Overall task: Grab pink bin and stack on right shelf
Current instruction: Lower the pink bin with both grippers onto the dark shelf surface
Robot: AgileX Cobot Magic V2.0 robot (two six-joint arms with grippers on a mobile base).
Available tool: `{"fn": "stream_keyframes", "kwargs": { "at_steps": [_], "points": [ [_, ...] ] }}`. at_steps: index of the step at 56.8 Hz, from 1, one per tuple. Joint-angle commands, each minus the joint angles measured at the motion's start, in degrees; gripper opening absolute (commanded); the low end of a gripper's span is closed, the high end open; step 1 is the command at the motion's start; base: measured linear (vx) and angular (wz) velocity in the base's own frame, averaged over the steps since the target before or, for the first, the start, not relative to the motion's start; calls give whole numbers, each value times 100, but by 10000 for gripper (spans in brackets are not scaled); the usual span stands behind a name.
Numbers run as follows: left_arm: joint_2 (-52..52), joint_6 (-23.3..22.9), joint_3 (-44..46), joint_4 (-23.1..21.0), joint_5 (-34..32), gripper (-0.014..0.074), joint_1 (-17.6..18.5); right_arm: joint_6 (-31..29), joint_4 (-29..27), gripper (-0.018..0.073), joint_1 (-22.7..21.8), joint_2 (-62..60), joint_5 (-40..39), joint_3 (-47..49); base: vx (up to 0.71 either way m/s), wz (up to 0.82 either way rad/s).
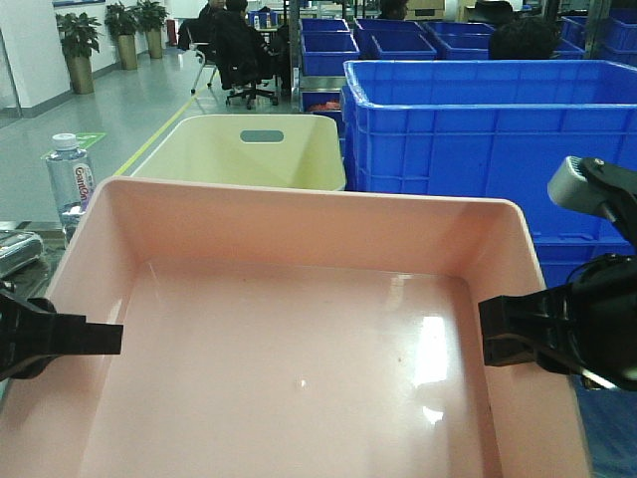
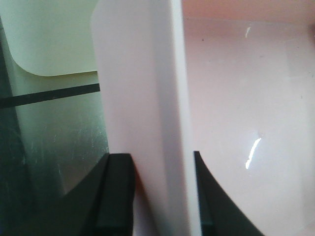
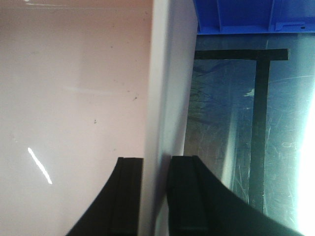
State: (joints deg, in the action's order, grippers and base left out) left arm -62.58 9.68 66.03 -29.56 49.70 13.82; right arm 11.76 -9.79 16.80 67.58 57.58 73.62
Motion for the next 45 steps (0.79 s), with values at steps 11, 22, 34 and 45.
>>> {"fn": "stream_keyframes", "kwargs": {
  "at_steps": [11,22,34,45],
  "points": [
    [-378,-416,-576,-286,-264,-1,18,-65,-163,-8,-22,420,-843,-602,0,0],
    [-827,-410,-816,-266,-449,3,18,-108,-261,-5,-27,774,-1284,-1305,0,0],
    [-1184,-411,-810,-273,-451,48,18,-564,-258,31,-27,1026,-1542,-1328,0,0],
    [-1393,-366,-810,-261,-388,216,18,-558,-387,151,-27,1032,-1655,-1328,0,0]
  ]
}}
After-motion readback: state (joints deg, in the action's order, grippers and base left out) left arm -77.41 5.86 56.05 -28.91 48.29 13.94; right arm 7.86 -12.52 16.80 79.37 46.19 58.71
